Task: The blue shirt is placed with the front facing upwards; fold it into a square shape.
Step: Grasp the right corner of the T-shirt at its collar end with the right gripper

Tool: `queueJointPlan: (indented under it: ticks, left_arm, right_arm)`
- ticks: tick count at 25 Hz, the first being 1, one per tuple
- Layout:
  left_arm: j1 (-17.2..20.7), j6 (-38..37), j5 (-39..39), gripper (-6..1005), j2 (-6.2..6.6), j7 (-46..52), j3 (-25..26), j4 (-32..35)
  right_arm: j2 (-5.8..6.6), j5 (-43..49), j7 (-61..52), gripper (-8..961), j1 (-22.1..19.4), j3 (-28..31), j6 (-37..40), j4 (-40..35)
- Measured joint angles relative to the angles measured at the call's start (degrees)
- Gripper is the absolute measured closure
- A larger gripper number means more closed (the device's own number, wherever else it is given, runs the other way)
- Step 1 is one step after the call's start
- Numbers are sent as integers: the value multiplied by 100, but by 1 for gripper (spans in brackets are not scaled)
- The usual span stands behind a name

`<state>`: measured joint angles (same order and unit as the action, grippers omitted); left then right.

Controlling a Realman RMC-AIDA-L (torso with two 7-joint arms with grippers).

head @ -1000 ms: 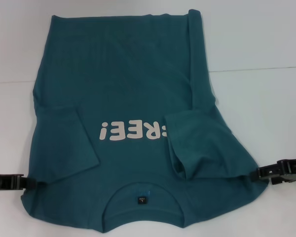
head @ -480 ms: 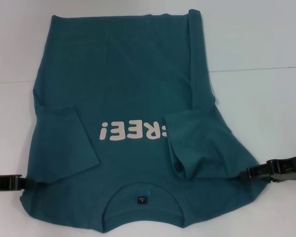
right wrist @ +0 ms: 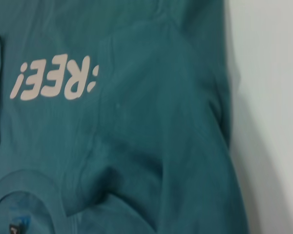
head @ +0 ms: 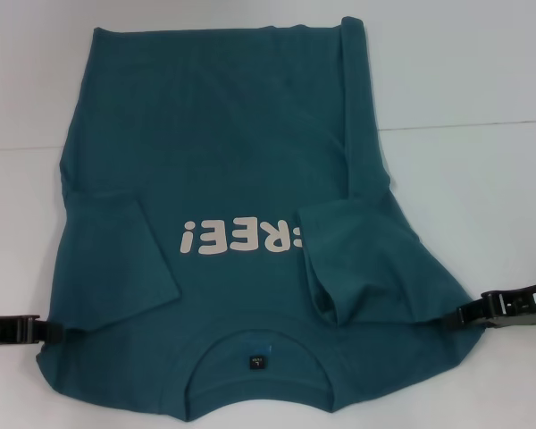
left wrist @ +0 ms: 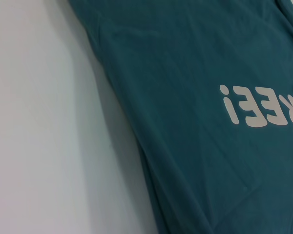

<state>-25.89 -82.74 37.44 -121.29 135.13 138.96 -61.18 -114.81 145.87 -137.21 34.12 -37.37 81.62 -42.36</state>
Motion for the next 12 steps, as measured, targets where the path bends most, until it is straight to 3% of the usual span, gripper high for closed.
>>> queueJointPlan:
  ticks: [6,9,12]
  left_arm:
    - [10,-56,0,997,4,-3,0,-72]
    - [11,-93,-1,997,22,-6,48,-85]
    - [10,-126,-1,997,26,-33,136,-87]
  right_arm:
    - [-20,-27,100,642,-5,4,216,-52]
    - [13,-34,106,878,-13,31,252,-71]
    - [18,-38,107,887,-15,37,244,-72]
